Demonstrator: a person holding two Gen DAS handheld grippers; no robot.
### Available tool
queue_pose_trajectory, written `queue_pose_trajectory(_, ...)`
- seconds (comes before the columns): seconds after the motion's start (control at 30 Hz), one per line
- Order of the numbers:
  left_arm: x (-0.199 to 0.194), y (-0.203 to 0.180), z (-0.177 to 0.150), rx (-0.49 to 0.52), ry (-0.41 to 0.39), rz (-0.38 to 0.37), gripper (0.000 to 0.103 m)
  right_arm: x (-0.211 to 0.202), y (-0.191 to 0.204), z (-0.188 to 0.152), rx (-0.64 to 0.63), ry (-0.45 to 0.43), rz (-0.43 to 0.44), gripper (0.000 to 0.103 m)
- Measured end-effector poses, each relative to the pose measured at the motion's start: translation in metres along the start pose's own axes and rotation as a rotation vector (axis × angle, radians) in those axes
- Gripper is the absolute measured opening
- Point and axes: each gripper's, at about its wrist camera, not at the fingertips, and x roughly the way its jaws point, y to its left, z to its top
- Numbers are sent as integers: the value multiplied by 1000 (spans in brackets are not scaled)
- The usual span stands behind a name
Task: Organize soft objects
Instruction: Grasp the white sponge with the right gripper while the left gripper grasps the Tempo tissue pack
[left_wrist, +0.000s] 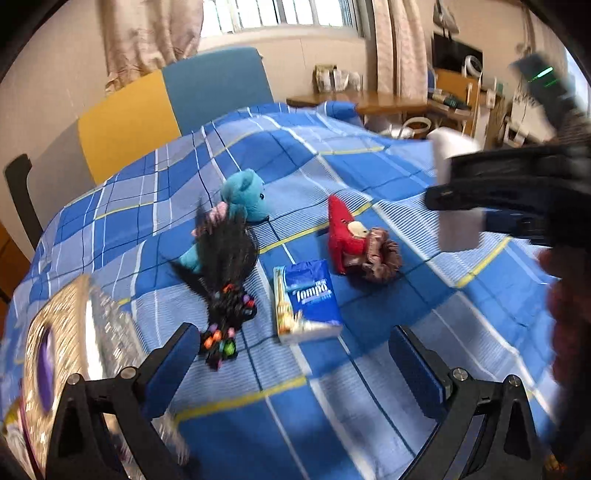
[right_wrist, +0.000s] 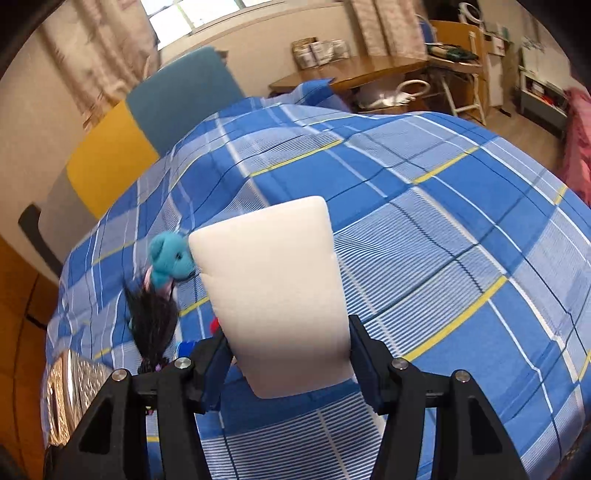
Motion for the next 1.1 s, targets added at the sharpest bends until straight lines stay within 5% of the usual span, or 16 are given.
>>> queue_pose_trajectory(0.27, 57, -8, 15, 46, 72, 13, 101, -1, -9, 4, 55, -11, 11, 59)
queue_pose_trajectory(0.37, 75, -9, 14, 77, 114, 6, 83, -1, -11, 4, 69, -7, 26, 60)
queue_pose_trajectory(0.43, 84, -9, 12, 80, 153, -29, 61, 1, -11, 4, 73, -4, 34, 60)
queue_pose_trajectory(0.57, 85, 0, 13, 10, 167, -74, 55, 1, -7, 4, 61, -7, 38, 60)
queue_pose_trajectory(0.83, 24, 24, 24, -135, 53, -110, 53, 0, -1, 3, 26, -17, 45, 60)
queue_pose_trajectory(1.1, -56, 73, 25, -168, -98, -86, 53, 1, 10, -2, -44, -16, 31, 59)
